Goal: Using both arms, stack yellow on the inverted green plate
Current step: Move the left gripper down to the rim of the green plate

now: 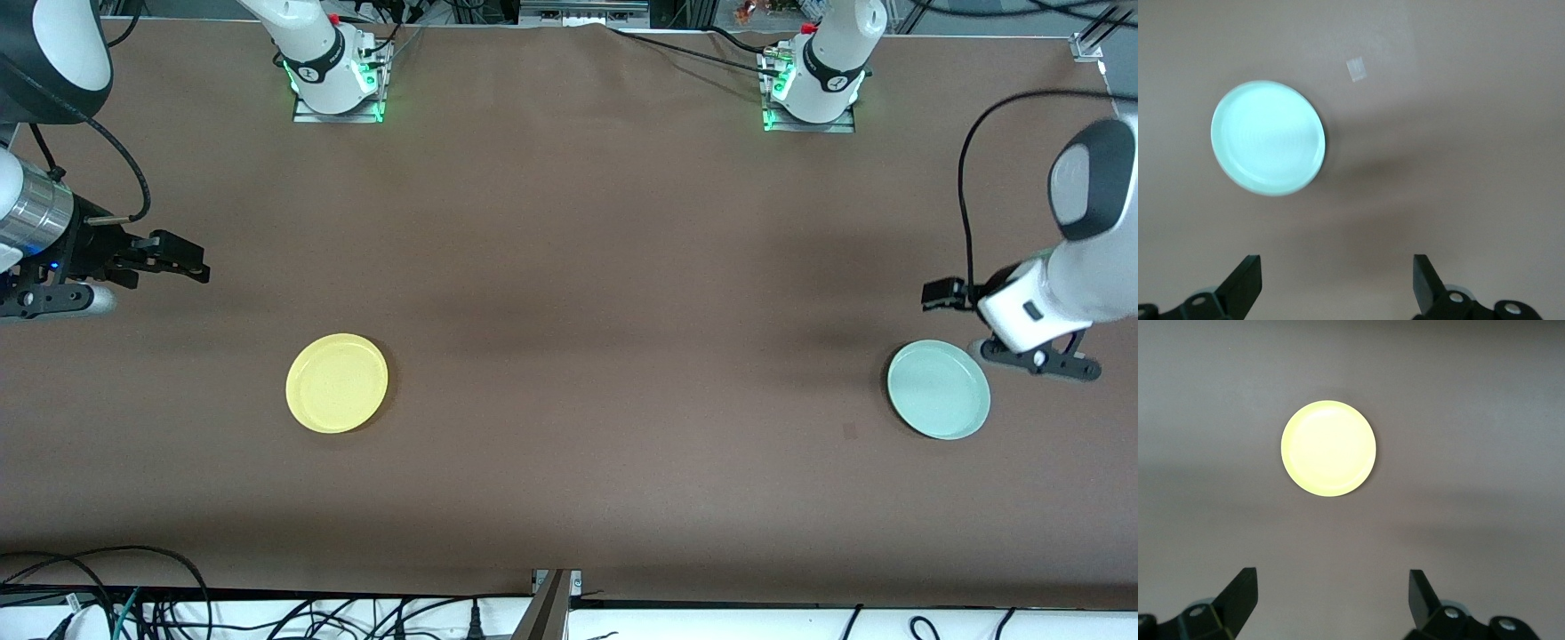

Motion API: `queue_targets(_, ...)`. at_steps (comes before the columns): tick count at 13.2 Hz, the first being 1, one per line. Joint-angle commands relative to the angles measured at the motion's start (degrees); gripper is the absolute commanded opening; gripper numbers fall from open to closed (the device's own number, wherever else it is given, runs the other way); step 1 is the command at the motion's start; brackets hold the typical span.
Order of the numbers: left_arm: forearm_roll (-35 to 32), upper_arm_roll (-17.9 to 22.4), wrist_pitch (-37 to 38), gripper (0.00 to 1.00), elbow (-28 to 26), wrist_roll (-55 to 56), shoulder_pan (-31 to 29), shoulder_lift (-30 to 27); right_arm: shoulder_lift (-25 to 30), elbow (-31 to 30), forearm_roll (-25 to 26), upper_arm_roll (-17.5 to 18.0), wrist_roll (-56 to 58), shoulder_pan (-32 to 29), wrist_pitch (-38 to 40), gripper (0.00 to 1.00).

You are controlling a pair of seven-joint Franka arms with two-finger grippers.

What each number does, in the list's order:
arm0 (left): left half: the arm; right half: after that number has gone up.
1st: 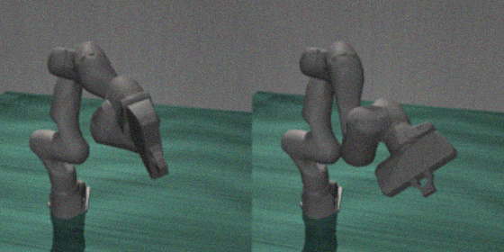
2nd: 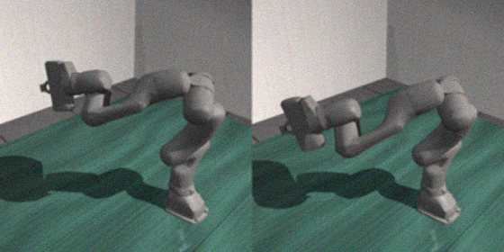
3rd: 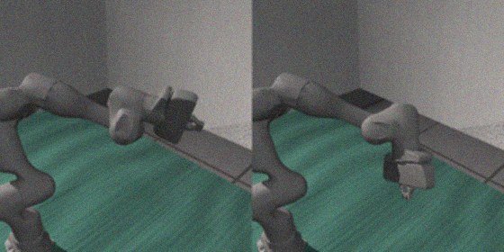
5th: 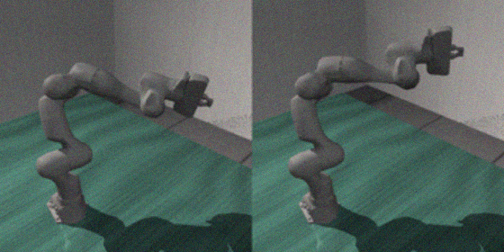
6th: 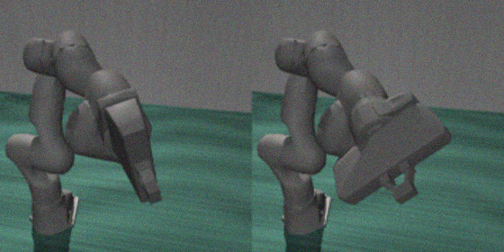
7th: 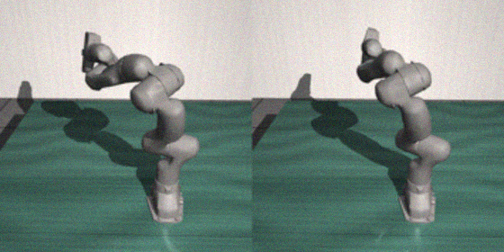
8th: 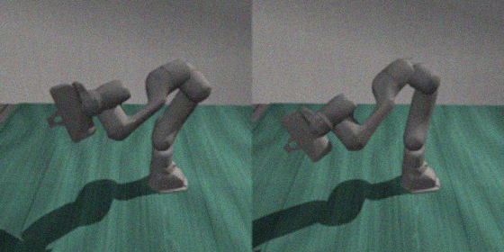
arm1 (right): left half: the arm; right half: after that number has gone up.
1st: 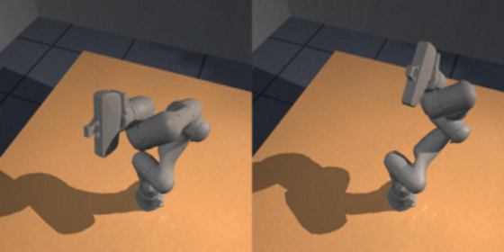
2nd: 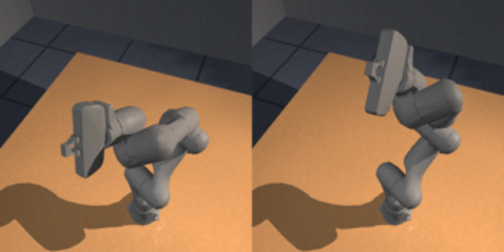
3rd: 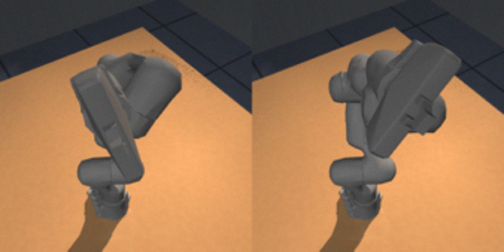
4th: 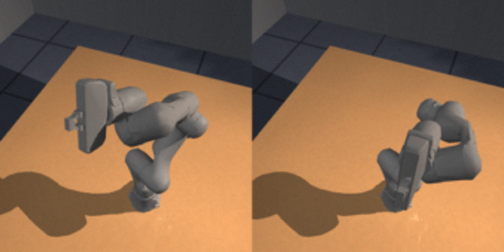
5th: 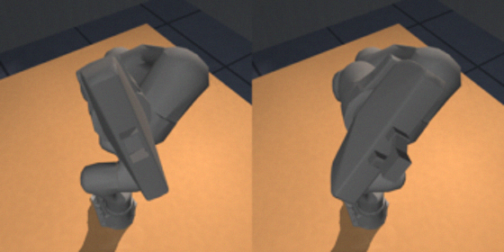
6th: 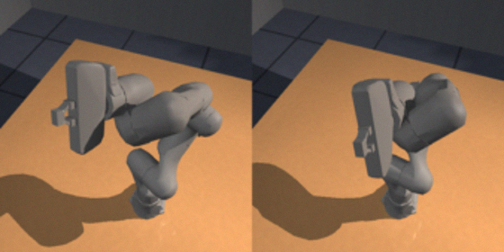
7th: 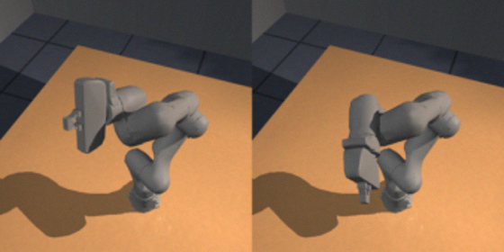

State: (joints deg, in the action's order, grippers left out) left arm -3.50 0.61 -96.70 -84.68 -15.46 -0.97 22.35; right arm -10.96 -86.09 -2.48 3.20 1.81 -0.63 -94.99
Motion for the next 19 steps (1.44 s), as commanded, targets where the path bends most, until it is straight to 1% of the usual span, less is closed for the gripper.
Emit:
queue_targets(1,0.9,-0.1,-6.2,1.00,3.7,-10.8,-3.2,5.8,-0.3,0.7,-0.9,0.1,0.8,-0.2,0.3,1.00)
queue_targets(3,1.1,-0.1,-11.6,1.00,3.6,-18.3,-6.1,9.7,-0.2,0.7,-0.9,0.1,0.8,-0.3,0.3,1.00)
queue_targets(7,1.6,-0.2,-19.1,1.00,3.6,-30.6,-11.5,16.7,-0.3,0.7,-0.9,0.1,0.8,-0.3,0.3,1.00)
queue_targets(11,1.3,-0.2,-28.6,1.00,3.6,-36.6,-14.7,22.1,-0.3,0.7,-0.9,0.1,0.9,-0.3,0.3,1.00)
queue_targets(14,1.7,-0.3,-33.2,1.00,4.0,-39.1,-15.8,25.2,-0.3,0.7,-0.8,0.1,0.9,-0.3,0.2,1.00)
queue_targets(16,1.7,-0.7,-35.0,1.00,4.0,-39.8,-16.8,26.4,-0.3,0.7,-0.9,0.1,0.9,-0.3,0.2,1.00)
queue_targets(18,1.7,-0.7,-35.2,1.00,4.3,-39.9,-16.7,27.4,-0.3,0.7,-0.9,0.1,0.9,-0.3,0.3,1.00)
queue_targets(19,1.7,-0.7,-35.7,0.89,4.2,-39.9,-16.8,27.6,-0.3,0.7,-0.9,0.1,0.9,-0.3,0.4,1.00)
